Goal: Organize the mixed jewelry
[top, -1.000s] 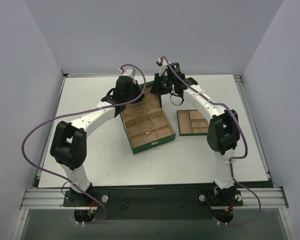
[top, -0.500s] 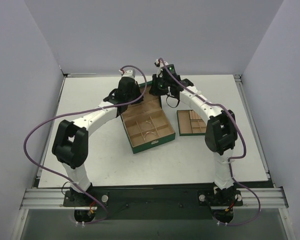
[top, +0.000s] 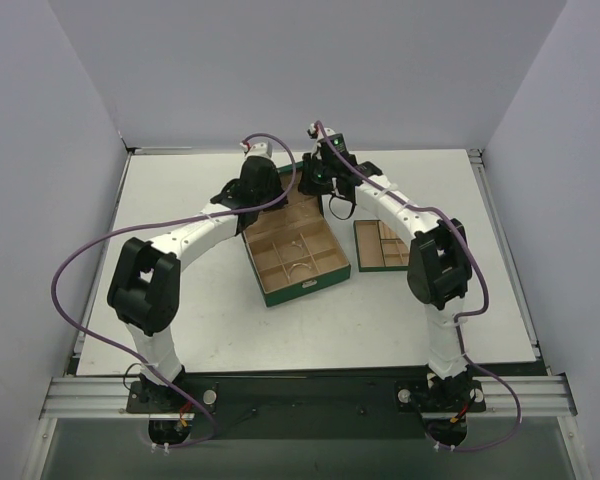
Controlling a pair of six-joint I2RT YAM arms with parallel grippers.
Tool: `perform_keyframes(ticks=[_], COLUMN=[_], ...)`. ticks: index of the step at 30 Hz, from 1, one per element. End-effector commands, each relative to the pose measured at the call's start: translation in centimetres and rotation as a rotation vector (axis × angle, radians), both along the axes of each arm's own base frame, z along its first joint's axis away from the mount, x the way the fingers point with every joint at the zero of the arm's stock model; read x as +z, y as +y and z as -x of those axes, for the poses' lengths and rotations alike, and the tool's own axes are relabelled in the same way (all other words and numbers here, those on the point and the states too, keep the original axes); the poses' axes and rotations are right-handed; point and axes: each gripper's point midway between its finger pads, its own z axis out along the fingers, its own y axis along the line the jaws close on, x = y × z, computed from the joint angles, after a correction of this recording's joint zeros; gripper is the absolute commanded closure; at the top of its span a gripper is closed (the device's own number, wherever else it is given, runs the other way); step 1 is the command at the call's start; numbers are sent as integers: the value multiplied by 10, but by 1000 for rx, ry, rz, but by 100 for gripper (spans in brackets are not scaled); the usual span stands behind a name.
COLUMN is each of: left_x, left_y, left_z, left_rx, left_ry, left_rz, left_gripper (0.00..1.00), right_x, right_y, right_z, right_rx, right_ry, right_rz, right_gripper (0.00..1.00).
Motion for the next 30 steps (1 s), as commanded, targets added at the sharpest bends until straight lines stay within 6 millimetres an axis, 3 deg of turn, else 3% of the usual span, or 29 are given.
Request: perform_keyframes(ticks=[1,2,4,5,13,18,20,21,30], left_x=[1,0,2,4,37,50,49,51,16], left_y=[12,12,13,14,9,3,4,3,8], left_z=[-3,-2,-1,0,8,18,22,24,44], left_rx=[37,37,37,36,-18,-70,-78,-89,-229], left_ry=[15,19,17,12,-54,-73,-68,-70,-88], left_rz=[-48,-47,-47,-48,-13,7,3,6,-84], left_gripper=[100,91,82,70,49,48,46,46,38], right_x=[-1,-4,-3,-5,29,45,35,40,4], right_y=[-17,-19,-21,-23,-34,-41,-42,-41,-27], right_z=[-11,-9,-8,-6,5,14,22,23,40], right_rx=[-70,-71,-73,-72,-68,-69,-56,-54,-43], right_ry=[-28,-23,-28,-24,-92,-124,-103,-118,-55], right_rz=[31,35,35,37,-29,-77,-85,-107,-227], right_gripper=[86,79,74,69,58,54,52,52,48])
